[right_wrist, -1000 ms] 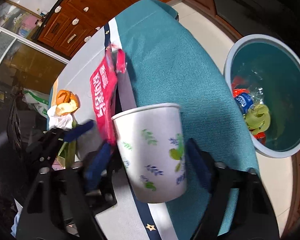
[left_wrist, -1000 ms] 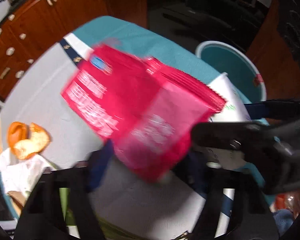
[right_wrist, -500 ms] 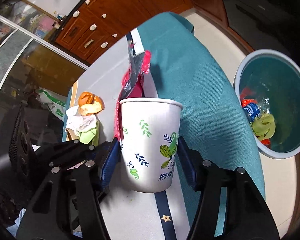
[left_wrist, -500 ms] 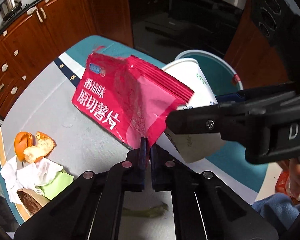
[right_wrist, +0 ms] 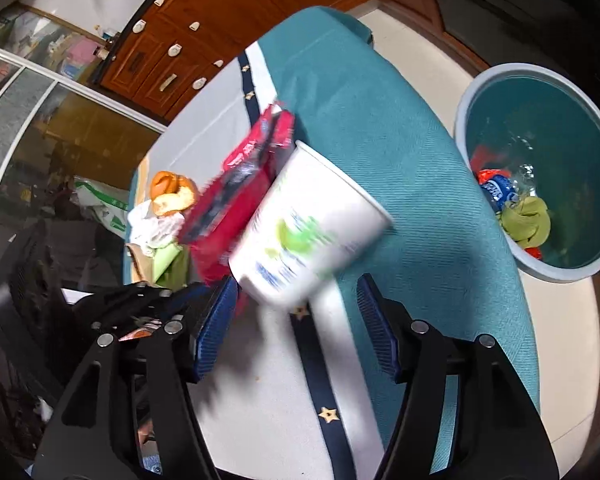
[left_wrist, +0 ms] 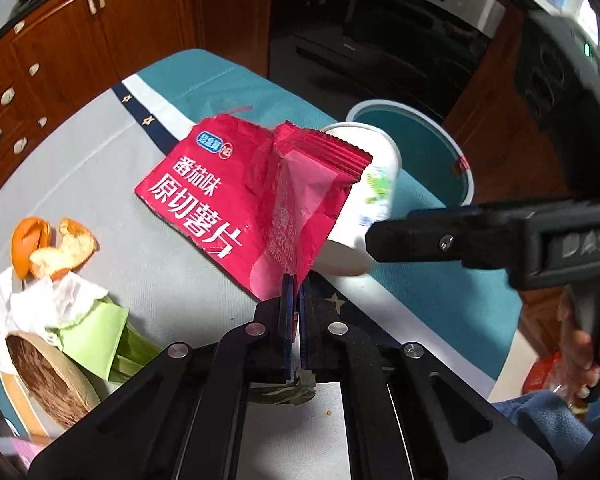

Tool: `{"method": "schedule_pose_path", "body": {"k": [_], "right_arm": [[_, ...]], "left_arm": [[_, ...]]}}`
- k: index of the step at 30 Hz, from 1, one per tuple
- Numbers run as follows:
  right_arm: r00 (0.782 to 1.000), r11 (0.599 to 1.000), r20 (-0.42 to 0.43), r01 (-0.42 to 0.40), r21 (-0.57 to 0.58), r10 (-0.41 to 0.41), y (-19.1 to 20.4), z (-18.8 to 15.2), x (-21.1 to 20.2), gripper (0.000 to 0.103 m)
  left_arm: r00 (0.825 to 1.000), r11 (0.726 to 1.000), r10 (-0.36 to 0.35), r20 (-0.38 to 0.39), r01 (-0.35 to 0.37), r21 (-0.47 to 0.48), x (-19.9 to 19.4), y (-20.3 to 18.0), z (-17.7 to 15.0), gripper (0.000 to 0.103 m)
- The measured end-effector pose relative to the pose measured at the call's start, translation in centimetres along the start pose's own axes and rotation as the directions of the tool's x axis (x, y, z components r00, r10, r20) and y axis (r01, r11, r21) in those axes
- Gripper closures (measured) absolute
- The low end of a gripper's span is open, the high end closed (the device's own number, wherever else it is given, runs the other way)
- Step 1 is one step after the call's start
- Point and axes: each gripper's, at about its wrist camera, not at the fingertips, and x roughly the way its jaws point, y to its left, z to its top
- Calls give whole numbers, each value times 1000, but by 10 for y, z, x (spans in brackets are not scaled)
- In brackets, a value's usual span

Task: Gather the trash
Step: 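Lift the paper cup and red bag and carry both over the teal bin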

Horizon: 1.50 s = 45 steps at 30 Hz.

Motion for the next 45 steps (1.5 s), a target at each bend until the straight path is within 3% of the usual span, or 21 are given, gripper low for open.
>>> {"method": "schedule_pose_path", "body": {"k": [3, 5, 9, 17, 18, 20, 22, 24, 25, 27, 28, 29, 37, 45], "right_arm": [[1000, 1000, -10, 4, 22, -4, -3, 2, 7, 42], [1000, 999, -4, 7, 37, -7, -5, 6, 9, 33], [999, 997, 32, -3, 82, 1, -4, 21, 12, 23], [999, 995, 24, 45, 91, -48, 5, 35, 49, 24], [998, 995, 22, 50, 86, -52, 6, 34, 51, 29], [999, 997, 33, 36, 73, -39, 7, 32, 54, 37], [997, 997, 49, 61, 43, -63, 13, 30, 52, 39], [997, 998, 41, 58, 27, -59, 15, 29, 52, 42], [998, 998, 39, 57, 25, -58, 15, 29, 52, 42], [998, 998, 40, 51, 28, -52, 14, 31, 49, 43], [998, 998, 44, 46, 32, -48, 13, 31, 46, 44], [997, 998, 59, 53, 26, -54, 14, 32, 40, 44], [983, 998, 179, 21, 55, -31, -8, 36, -23, 44], [950, 995, 309, 15, 101, -45, -48, 27, -97, 44]], "left_arm": [[1000, 999, -15, 2, 15, -39, -3, 7, -1, 100], [1000, 997, -25, -8, 24, -68, -2, 14, -2, 100], [999, 992, -26, -24, 23, -123, 1, 27, -7, 100], [999, 989, -4, -47, -3, -148, 9, 36, -11, 94], [998, 989, 11, -55, -19, -144, 13, 35, -8, 89], [997, 989, 46, -57, -54, -136, 17, 33, -5, 58], [996, 989, 75, -44, -80, -126, 20, 31, -1, 54], [997, 990, 61, -48, -66, -127, 25, 31, 4, 54], [997, 990, 60, -40, -64, -126, 26, 30, 7, 56], [999, 993, 26, -33, -30, -115, 26, 26, 8, 86], [998, 993, 54, -28, -57, -103, 23, 22, 8, 102], [997, 993, 81, -10, -81, -89, 18, 18, 8, 102], [997, 996, 39, 59, -34, -81, -31, 8, 17, 102], [994, 998, -16, 107, 10, 56, -55, -62, 55, 102]]}}
